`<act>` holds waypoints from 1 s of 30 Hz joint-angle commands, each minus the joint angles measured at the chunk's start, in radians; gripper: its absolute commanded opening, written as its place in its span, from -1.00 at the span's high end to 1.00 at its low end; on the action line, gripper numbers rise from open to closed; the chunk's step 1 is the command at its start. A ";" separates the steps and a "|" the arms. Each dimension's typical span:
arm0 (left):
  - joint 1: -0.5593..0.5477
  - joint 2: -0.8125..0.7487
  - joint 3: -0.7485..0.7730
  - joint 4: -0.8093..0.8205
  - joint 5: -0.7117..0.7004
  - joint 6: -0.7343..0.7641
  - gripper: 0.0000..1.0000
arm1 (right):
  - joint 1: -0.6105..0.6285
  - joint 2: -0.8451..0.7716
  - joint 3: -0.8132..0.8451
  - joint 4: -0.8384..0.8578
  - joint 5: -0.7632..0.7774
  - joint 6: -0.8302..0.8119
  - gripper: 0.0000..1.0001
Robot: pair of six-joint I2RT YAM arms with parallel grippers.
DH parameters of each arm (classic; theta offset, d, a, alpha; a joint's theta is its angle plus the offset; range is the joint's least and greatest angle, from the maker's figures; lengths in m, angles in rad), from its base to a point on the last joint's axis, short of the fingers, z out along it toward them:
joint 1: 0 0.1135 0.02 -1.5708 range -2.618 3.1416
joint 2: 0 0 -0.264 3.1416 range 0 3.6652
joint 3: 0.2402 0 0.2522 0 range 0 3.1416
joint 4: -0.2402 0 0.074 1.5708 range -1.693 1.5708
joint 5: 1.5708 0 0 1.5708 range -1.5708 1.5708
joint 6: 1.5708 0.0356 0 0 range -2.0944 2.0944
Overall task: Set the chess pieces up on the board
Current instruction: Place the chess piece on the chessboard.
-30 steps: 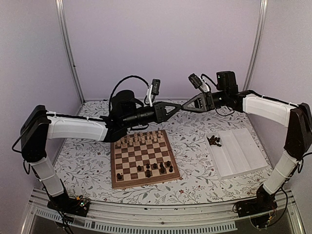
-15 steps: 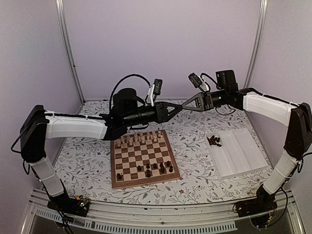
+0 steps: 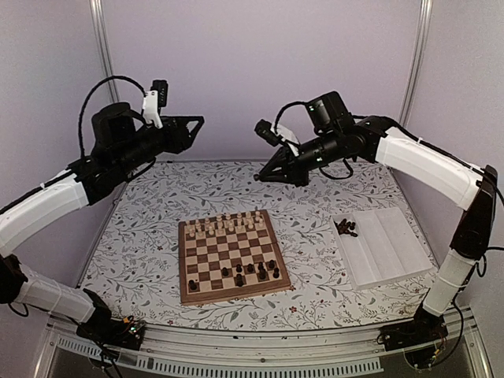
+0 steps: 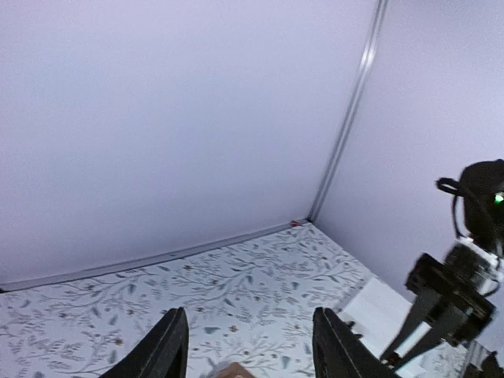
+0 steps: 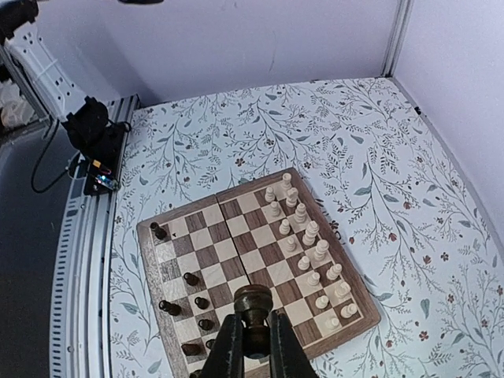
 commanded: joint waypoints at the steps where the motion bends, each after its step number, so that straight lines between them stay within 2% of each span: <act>1: 0.115 -0.068 -0.108 -0.060 -0.144 0.114 -0.12 | 0.121 0.119 0.122 -0.162 0.276 -0.198 0.92; 5: 0.197 -0.164 -0.252 0.016 -0.182 0.111 -0.20 | 0.225 0.245 0.219 -0.231 0.409 -0.260 0.92; 10: 0.216 -0.230 -0.254 -0.009 -0.244 0.108 -0.24 | 0.318 0.384 0.303 -0.260 0.491 -0.288 0.92; 14: 0.217 -0.258 -0.272 0.005 -0.205 0.083 -0.27 | 0.368 0.483 0.390 -0.299 0.516 -0.281 0.91; 21: 0.217 -0.261 -0.260 -0.011 -0.197 0.073 -0.26 | 0.438 0.581 0.431 -0.300 0.564 -0.289 0.89; 30: 0.216 -0.277 -0.260 -0.012 -0.196 0.075 -0.26 | 0.478 0.628 0.432 -0.297 0.586 -0.290 0.85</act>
